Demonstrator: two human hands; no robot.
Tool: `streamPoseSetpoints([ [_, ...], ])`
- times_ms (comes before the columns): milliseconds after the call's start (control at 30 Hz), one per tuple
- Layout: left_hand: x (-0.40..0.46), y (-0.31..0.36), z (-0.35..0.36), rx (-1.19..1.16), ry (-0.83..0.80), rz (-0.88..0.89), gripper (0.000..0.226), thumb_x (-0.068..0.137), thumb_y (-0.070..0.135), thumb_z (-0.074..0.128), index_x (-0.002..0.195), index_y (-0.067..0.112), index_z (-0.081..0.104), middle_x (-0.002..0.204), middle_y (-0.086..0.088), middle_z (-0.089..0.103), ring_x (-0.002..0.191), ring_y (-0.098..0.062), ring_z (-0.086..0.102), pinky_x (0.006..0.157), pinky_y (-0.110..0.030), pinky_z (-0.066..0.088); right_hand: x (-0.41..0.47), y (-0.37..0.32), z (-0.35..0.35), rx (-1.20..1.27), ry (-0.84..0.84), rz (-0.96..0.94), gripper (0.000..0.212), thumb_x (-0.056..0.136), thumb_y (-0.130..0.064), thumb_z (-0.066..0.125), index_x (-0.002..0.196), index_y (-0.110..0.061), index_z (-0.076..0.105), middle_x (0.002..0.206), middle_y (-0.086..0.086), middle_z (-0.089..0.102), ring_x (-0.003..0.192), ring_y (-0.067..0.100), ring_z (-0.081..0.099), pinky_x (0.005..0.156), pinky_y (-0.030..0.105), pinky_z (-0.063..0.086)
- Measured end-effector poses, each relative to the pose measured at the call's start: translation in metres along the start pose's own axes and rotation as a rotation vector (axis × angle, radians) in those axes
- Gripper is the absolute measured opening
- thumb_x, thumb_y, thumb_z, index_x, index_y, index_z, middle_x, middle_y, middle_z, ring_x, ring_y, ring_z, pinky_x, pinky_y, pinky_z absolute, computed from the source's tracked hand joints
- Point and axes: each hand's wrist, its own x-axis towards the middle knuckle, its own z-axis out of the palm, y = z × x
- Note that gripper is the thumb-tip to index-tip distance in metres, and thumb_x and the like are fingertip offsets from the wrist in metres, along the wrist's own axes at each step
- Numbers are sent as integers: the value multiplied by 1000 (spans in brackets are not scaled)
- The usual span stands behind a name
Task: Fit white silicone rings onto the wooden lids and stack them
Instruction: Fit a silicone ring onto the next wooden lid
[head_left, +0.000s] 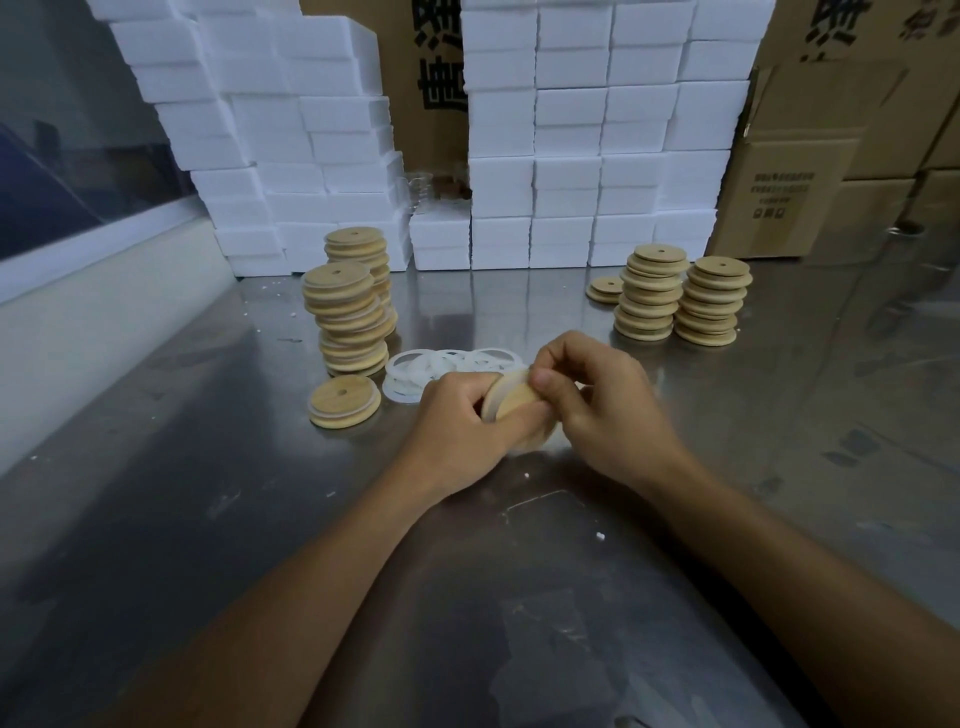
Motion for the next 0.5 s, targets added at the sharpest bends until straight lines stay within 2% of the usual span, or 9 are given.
streamPoseSetpoints([
  [100,1,0,1,-56,-10,-12,15,84,31,75,76,19,70,59,10,64,49,0,56,47,-15,42,3,-1,-1,17,-17,-32,7,95,-10,61,88,-12,63,75,-9,64,71,3,60,64,15,47],
  [167,1,2,1,-136,14,-4,8,85,28,75,81,21,72,62,11,65,50,0,56,48,-13,41,3,-1,-1,159,-21,57,10,96,-13,60,89,-7,62,76,1,66,70,9,62,62,28,55],
  [233,2,2,0,-176,60,-25,16,84,32,74,87,15,75,63,6,66,49,-2,55,47,-14,41,2,0,-1,289,-22,155,12,97,-14,59,90,-4,61,76,6,67,69,15,63,61,35,59],
  [367,3,2,-2,-252,140,-120,24,85,32,74,82,9,72,57,-8,62,42,-12,51,40,-15,37,0,0,4,427,-14,252,6,93,-10,64,90,-7,61,75,7,68,69,13,66,61,31,60],
  [500,3,4,-5,-335,161,-140,23,88,30,72,80,8,71,57,-1,63,42,-11,51,39,-15,36,-2,-3,9,546,-16,343,9,89,-9,69,90,-7,61,76,11,70,69,19,70,62,31,60],
])
